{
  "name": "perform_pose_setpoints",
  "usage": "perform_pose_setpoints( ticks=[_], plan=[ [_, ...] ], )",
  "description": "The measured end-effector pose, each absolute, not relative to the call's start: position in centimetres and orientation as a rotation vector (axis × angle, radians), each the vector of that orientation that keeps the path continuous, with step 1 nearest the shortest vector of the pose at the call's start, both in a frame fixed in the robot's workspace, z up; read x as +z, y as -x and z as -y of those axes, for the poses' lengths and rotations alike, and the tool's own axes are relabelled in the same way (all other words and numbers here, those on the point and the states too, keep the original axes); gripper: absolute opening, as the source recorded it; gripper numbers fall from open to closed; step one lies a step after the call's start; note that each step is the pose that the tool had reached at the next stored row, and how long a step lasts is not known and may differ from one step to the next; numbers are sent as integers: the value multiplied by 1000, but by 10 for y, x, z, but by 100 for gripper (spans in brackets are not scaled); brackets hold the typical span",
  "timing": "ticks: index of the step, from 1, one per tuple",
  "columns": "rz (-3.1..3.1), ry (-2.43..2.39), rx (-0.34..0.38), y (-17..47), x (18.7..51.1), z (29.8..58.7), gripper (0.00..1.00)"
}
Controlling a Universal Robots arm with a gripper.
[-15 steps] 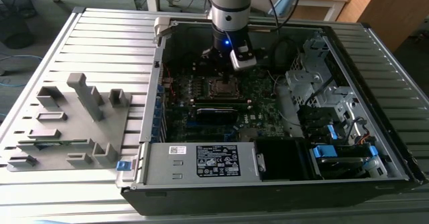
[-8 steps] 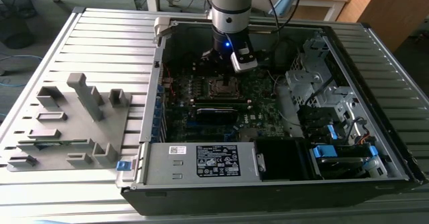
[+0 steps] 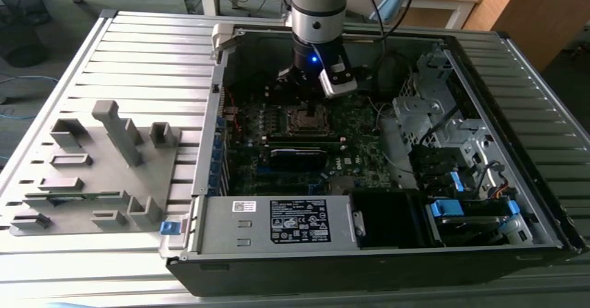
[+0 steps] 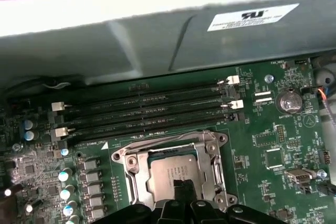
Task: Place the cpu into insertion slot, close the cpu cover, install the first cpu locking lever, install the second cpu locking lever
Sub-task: 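Install the first cpu locking lever, then install the second cpu locking lever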
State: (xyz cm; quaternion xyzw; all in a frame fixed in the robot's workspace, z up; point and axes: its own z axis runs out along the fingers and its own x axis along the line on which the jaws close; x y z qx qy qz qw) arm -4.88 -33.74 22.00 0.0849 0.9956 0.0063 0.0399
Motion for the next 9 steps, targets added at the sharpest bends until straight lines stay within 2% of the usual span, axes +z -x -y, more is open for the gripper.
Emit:
perform_pose_setpoints(
  ticks=[9],
  plan=[
    [-3051,-259,18,49,223,337,10]
  ],
)
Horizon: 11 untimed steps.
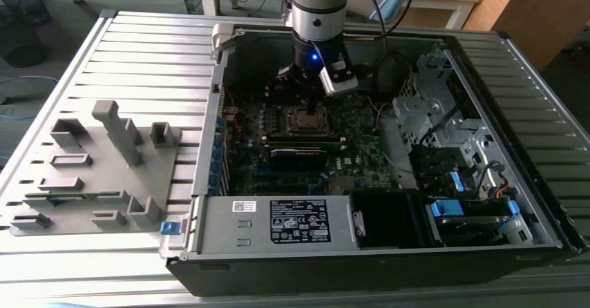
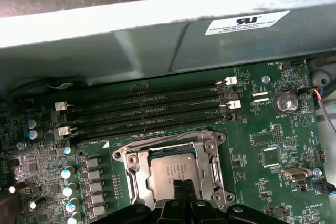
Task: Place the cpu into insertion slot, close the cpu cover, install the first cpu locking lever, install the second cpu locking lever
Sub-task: 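Install the second cpu locking lever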
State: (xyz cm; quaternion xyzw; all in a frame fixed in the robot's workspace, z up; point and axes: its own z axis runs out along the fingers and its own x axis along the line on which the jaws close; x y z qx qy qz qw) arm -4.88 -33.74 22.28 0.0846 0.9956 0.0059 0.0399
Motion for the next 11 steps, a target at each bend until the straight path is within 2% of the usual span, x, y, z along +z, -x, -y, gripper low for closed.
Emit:
perform_pose_setpoints(
  ticks=[11],
  plan=[
    [-3050,-259,13,49,225,337,10]
  ],
)
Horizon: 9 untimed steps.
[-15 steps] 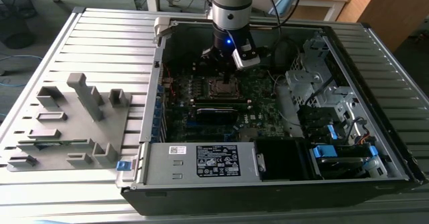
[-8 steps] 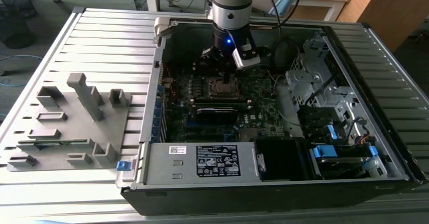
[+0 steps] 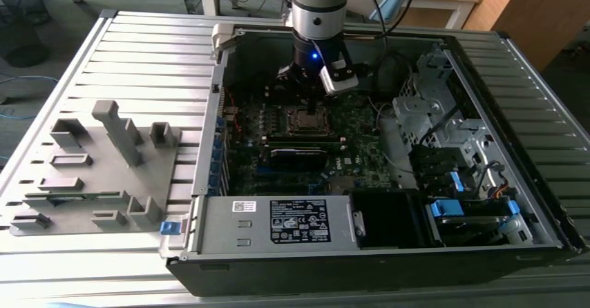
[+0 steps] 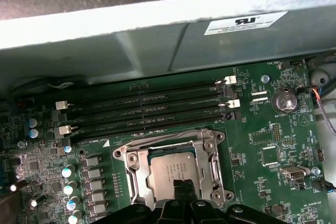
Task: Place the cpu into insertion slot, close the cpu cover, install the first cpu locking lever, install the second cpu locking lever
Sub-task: 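Install the second cpu locking lever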
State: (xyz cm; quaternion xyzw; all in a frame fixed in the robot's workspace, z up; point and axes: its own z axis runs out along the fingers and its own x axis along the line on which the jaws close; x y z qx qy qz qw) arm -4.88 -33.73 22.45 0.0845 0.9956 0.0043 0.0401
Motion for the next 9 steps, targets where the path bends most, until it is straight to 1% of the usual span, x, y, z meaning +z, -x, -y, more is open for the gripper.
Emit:
perform_pose_setpoints(
  ticks=[9],
  plan=[
    [-3050,-259,13,49,227,337,10]
  ],
)
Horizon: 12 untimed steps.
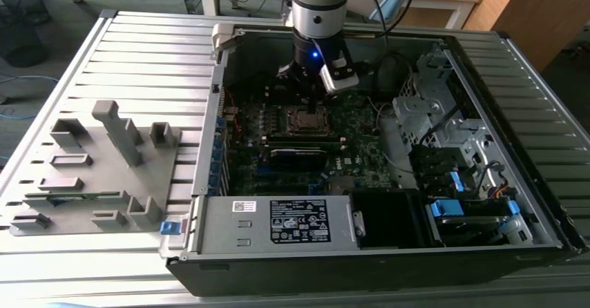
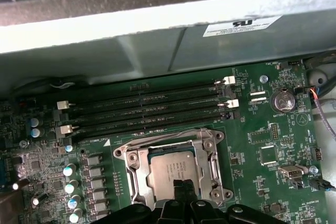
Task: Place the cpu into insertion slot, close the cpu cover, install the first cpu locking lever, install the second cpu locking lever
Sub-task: 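Install the second cpu locking lever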
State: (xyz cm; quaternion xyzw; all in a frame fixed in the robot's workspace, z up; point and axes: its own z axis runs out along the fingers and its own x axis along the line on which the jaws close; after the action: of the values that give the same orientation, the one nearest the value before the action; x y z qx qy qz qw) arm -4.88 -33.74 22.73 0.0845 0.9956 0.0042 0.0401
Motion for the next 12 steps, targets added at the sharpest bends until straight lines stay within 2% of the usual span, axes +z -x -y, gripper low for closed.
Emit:
perform_pose_setpoints(
  ticks=[12],
  plan=[
    [-3050,-259,13,49,240,337,10]
  ],
)
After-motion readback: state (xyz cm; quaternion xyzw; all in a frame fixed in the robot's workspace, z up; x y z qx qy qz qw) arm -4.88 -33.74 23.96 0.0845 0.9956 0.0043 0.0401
